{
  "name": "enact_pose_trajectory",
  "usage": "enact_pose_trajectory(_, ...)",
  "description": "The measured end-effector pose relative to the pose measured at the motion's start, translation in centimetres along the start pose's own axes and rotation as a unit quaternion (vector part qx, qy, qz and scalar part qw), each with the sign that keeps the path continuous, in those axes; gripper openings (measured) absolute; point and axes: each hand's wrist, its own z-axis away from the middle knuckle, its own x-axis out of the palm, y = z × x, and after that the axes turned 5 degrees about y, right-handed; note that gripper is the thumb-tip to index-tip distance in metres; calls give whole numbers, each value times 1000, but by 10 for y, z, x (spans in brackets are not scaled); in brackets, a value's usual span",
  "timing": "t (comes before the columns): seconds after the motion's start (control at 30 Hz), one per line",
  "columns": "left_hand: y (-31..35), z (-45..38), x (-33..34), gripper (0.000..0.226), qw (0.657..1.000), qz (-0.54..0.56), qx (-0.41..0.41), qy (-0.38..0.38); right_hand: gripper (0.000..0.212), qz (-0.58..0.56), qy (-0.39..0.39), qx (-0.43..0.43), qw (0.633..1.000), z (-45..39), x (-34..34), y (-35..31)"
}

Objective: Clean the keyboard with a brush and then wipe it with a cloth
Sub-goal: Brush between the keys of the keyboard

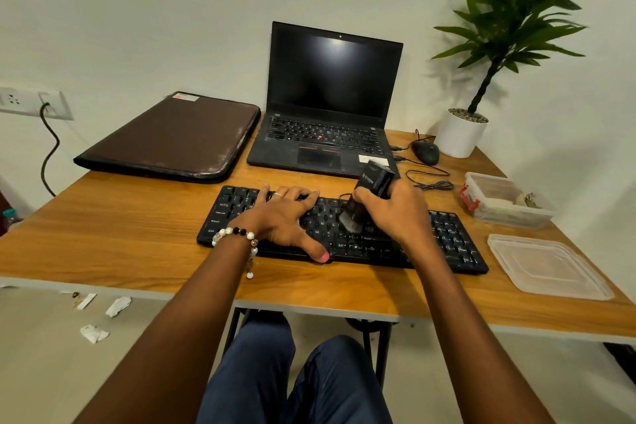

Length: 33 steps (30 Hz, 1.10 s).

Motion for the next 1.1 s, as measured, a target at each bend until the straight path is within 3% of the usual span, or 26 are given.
enact_pose_trajectory(0.1,1,0,0,125,1000,1,-1,-1,45,-4,46,-23,999,9,8,-1)
enact_pose_trajectory(0.2,-1,0,0,125,1000,-3,-1,-1,29,5,15,-49,999,16,9,2)
enact_pose_trajectory(0.33,-2,-1,1,129,1000,0,4,-4,30,25,-21,-26,999,3,-2,6)
enact_pose_trajectory(0.5,-2,-1,1,132,1000,-2,1,-3,36,10,36,-28,999,4,3,5)
enact_pose_trajectory(0.7,-2,-1,1,132,1000,-3,0,-6,31,32,-33,-14,999,-1,-11,5)
enact_pose_trajectory(0.87,0,0,0,137,1000,-3,0,-13,37,1,27,-29,999,4,-8,7)
enact_pose_trajectory(1.1,-1,-1,0,132,1000,-4,3,-11,29,33,-67,-35,997,1,-20,13)
